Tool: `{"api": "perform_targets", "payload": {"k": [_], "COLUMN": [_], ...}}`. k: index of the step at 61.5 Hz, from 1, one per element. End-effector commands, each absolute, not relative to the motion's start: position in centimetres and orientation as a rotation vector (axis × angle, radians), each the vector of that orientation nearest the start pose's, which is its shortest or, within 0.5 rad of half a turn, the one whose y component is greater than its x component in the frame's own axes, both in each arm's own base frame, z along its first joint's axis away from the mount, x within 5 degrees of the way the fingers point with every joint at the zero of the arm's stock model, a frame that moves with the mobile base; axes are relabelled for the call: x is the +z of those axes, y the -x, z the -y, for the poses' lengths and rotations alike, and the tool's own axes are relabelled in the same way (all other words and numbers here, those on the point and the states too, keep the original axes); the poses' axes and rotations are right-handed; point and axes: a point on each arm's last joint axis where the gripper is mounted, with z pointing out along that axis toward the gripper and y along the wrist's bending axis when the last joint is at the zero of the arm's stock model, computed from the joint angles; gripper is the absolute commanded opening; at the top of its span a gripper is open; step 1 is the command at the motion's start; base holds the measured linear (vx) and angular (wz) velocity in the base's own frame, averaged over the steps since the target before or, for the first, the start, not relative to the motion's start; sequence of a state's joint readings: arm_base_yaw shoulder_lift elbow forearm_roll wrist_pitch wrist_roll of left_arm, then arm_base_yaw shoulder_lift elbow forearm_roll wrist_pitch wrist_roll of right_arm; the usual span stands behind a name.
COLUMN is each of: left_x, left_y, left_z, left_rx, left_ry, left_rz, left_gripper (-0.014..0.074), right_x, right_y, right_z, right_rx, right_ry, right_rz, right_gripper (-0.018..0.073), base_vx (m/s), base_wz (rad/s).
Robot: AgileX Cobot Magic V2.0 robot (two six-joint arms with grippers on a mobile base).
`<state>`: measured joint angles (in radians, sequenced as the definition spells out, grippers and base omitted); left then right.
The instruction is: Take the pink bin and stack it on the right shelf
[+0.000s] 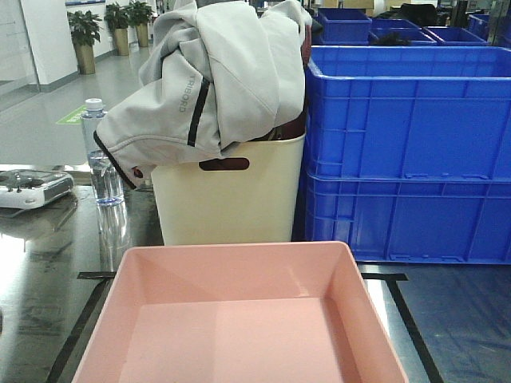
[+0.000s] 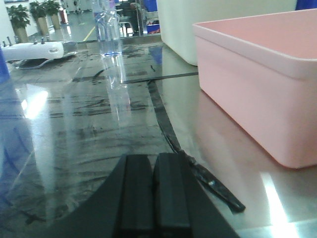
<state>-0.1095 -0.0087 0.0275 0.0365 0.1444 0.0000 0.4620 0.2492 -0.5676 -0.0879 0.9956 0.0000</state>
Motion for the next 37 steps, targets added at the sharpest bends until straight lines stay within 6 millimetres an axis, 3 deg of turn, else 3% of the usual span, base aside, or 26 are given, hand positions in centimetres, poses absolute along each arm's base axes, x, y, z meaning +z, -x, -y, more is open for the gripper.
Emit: {"api": "perform_targets", "payload": {"k": [1,37], "left_x": [19.82,19.93], "left_y": [-5.57,-5.60], "left_z": [0.55,0.17], "left_rx": [-0.087,-0.033], "left_ry": [-0.070,-0.015], "left_rz": [-1.516,-1.509], "left_gripper": [-0.0006,-0.0003], "right_x": [31.17,31.17], "right_y": [-3.65,-3.65], "right_z": [-1.00,-1.00], "right_rx": [0.159,0.159], "right_ry": [0.490,0.490], "right_rz": [-2.015,-2.015], "right_gripper": [-0.0009,-0.0009], "base_vx": [0.00,0.00], "base_wz": [0.00,0.00]}}
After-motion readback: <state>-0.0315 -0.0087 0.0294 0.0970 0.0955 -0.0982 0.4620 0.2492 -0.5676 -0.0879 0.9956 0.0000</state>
